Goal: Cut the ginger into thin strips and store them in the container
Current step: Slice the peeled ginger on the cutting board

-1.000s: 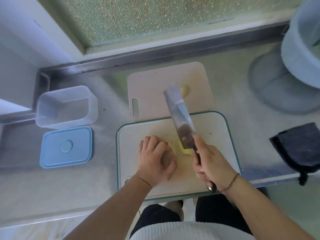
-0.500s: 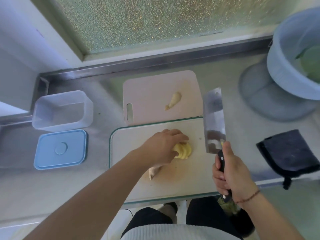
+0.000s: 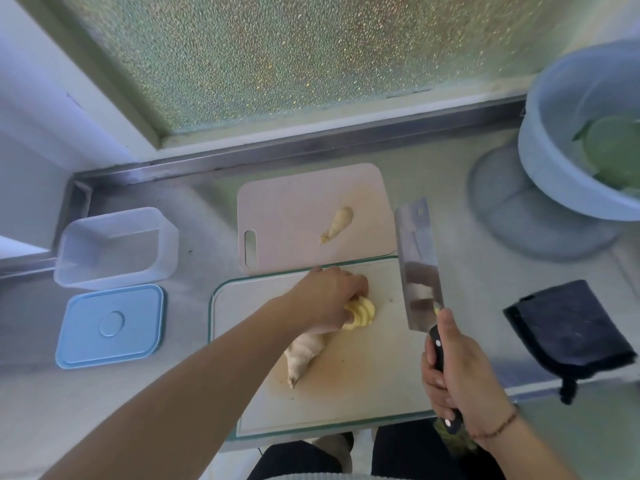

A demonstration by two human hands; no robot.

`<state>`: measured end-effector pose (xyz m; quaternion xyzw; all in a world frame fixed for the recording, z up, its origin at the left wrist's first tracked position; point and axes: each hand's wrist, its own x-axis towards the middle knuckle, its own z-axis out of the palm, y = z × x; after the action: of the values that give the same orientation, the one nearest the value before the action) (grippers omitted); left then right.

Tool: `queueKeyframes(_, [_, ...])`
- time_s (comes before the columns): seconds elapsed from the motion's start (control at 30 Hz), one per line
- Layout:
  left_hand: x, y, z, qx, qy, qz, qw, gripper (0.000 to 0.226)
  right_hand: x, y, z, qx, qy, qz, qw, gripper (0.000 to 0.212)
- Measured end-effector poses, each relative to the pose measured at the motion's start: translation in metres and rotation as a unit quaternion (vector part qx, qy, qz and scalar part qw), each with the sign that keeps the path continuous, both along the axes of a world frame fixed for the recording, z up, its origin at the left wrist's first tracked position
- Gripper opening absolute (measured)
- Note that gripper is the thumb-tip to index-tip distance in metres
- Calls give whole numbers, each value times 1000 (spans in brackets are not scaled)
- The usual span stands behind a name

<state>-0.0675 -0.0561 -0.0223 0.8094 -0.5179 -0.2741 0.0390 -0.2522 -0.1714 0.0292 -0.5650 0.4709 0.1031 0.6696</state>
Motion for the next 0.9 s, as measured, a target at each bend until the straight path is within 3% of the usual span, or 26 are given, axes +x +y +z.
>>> queueKeyframes(0.13, [31,-5,4,8,-1,53,999,40,4,-2,0,-6,6,9,1000,64])
queueKeyframes(0.33, [47,13,0,5,5,40,999,52,11,5,-5,-2,13,39,999,63])
queueKeyframes(0.43, [38,31,-8,-100,38,126,986,53,13,15,-6,-28,2,86,996,64])
queueKeyframes(0.53, [9,67,-17,-276,12,243,930,30,10,31,-10,-106,-23,176,978,71])
queueKeyframes(0.63, [-28,101,-27,-393,-40,240,887,17,7,51,-18,-194,-48,251,947,70])
queueKeyframes(0.77, [-55,114,-45,-397,-50,160,902,29,18,69,-27,-213,-25,261,941,58])
queueKeyframes(0.9, [-60,111,-55,-420,-66,163,890,34,23,81,-35,-226,-25,283,932,56])
